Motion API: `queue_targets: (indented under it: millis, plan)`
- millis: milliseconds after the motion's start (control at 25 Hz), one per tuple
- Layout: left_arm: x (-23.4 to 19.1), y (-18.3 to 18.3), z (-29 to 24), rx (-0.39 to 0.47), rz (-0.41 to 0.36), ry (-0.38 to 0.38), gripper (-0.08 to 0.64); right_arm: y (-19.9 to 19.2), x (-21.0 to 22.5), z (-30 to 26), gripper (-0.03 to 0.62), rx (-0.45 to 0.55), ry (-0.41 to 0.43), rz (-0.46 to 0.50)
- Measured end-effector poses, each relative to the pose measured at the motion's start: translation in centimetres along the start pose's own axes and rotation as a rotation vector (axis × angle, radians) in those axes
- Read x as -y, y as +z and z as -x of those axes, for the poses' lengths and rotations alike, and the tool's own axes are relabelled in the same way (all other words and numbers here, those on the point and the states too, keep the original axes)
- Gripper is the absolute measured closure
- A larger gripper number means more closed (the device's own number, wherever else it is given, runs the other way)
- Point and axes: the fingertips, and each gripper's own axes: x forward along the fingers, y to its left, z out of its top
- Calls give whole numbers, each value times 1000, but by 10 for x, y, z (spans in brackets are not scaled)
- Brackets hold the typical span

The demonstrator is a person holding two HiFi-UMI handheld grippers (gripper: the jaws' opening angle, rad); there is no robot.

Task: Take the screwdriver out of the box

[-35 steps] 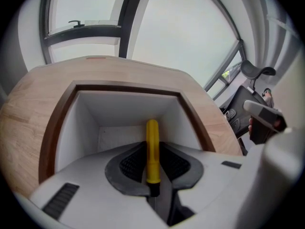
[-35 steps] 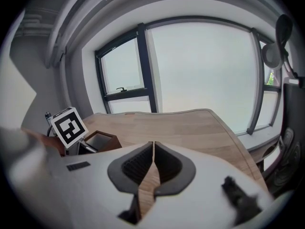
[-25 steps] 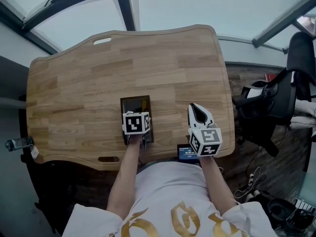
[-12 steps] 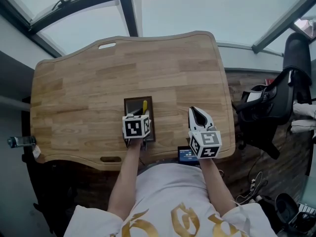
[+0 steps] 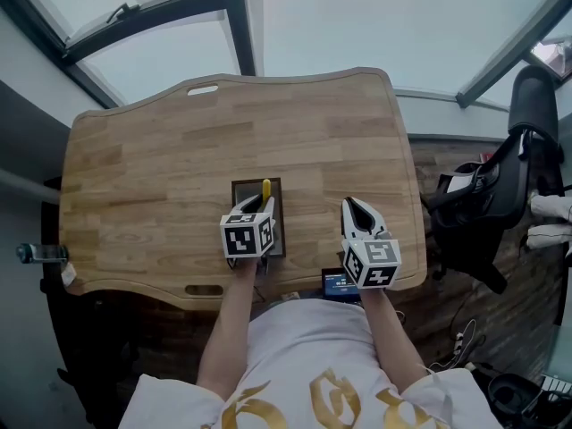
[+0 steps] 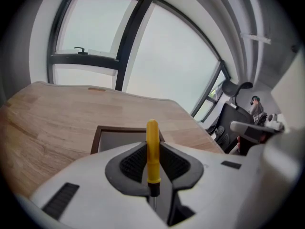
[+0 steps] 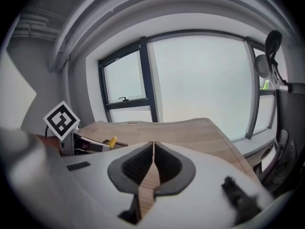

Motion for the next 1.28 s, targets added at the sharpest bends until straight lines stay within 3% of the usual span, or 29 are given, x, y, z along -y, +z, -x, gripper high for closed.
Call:
queue_targets:
  millis: [280,440,1000,1280]
  plan:
    - [16,36,26,182,-8,-73,474,4,-10,5,558,17,2,30]
    - [21,45,37,237,20,-104,474,6,-8,11,558,25,-8,34]
    - [37,58,85,387,-53,-78,474,19,-8,45,558,118,-25,2]
    - [36,59,89,411,-23,-1,474,31,2,40,558,142,24,55]
